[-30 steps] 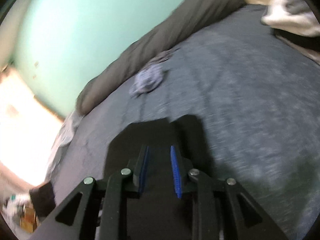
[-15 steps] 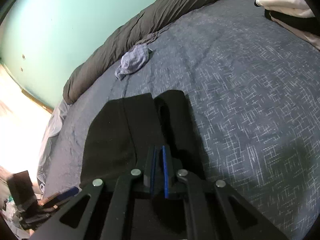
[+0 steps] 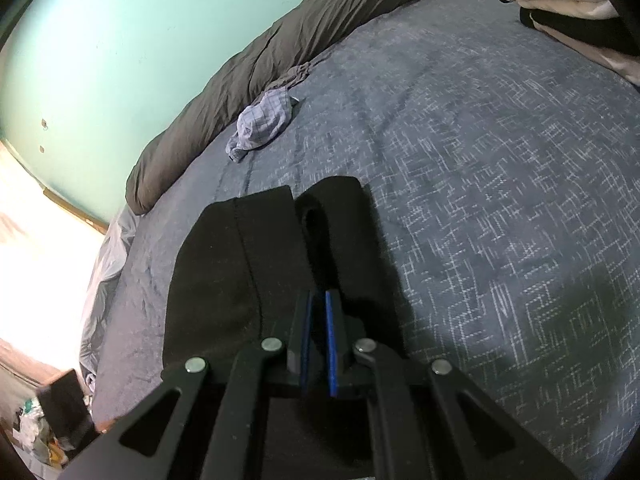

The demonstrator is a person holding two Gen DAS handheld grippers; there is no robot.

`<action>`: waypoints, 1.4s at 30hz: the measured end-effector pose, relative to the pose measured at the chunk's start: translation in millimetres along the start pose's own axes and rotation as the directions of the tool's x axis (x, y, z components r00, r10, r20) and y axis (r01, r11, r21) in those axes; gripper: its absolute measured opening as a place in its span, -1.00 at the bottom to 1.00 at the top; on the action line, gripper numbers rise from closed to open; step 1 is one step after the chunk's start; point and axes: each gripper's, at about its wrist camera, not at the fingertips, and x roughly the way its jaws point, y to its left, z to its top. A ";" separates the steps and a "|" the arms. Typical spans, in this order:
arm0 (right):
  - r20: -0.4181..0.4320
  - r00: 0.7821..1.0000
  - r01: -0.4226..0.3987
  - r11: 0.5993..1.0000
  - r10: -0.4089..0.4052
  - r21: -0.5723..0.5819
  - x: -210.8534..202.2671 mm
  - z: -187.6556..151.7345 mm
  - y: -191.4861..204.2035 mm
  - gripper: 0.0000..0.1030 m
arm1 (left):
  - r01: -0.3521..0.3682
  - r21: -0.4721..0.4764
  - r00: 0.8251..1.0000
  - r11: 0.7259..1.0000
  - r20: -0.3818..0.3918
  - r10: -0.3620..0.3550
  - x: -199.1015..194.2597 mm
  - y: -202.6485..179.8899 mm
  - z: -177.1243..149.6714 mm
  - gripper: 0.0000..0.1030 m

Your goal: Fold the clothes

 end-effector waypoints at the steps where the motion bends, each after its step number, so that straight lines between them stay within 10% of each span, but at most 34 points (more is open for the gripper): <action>1: 0.003 1.000 -0.001 1.000 0.001 0.003 -0.7 -0.1 -0.5 -0.91 | 0.011 -0.009 1.000 1.000 0.009 -0.011 -0.2 1.4 7.3 -0.17; 21: 0.040 0.999 -0.021 0.998 0.019 0.061 -13.7 7.9 -18.7 -0.87 | 0.069 0.167 0.998 0.984 -0.022 -0.066 24.4 -55.8 30.7 -0.17; 27: 0.042 0.999 -0.027 0.997 0.024 0.072 -17.3 8.8 -23.8 -0.85 | 0.117 0.135 0.988 0.984 -0.112 -0.102 58.2 -65.3 25.0 -0.17; 42: -0.061 0.988 -0.144 0.987 0.139 -0.077 -2.4 -1.6 13.7 -0.85 | 0.109 0.103 0.993 0.989 -0.048 -0.104 32.1 -56.8 23.4 -0.17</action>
